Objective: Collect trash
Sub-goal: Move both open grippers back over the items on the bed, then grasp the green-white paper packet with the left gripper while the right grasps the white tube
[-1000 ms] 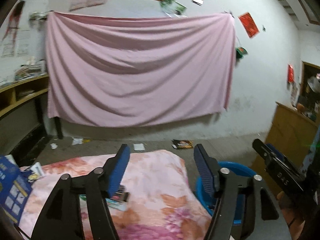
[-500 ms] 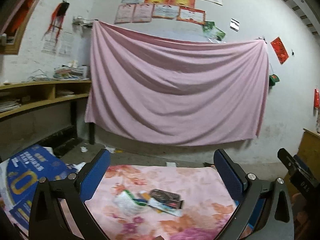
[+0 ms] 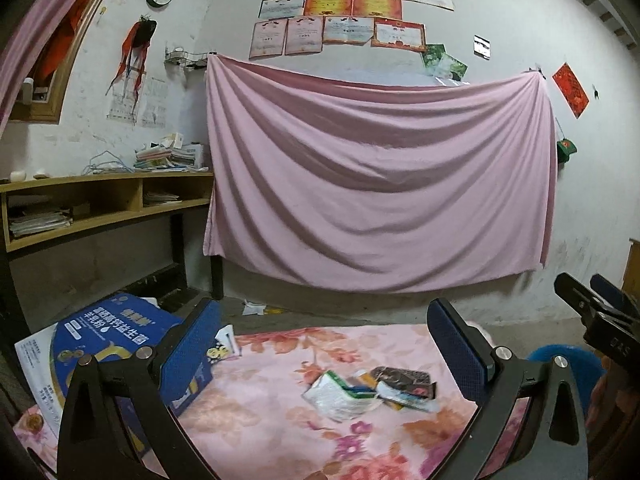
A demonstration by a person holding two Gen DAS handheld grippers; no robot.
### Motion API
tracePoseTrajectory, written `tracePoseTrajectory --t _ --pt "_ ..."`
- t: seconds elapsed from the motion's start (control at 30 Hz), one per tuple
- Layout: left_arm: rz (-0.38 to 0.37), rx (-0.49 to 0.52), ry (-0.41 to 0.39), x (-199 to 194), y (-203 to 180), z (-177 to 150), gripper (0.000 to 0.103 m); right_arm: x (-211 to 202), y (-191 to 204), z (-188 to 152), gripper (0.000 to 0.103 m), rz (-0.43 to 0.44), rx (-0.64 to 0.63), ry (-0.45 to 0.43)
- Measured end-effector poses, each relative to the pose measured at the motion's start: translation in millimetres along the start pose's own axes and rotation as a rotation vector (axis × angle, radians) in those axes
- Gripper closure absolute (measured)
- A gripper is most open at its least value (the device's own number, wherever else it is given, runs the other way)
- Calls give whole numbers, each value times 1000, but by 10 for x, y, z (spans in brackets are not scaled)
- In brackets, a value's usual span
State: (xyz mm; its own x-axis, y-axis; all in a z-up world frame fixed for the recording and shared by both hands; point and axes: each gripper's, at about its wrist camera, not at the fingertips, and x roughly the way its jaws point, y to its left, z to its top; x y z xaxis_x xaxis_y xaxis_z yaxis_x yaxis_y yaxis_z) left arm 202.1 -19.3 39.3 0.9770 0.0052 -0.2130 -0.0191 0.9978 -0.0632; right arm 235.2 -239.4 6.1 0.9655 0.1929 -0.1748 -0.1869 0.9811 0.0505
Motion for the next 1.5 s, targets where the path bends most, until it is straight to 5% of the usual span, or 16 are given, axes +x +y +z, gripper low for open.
tracePoseTrajectory --t 0.67,0.97,1.5 --pt "-65 -7 372 850 74 -352 4 709 221 -387 3 45 -41 358" --pt "-135 -67 588 1301 125 -592 49 939 152 -516 33 70 13 513" --pt "-217 -86 693 1606 139 -659 80 1303 335 -776 47 172 -3 749"
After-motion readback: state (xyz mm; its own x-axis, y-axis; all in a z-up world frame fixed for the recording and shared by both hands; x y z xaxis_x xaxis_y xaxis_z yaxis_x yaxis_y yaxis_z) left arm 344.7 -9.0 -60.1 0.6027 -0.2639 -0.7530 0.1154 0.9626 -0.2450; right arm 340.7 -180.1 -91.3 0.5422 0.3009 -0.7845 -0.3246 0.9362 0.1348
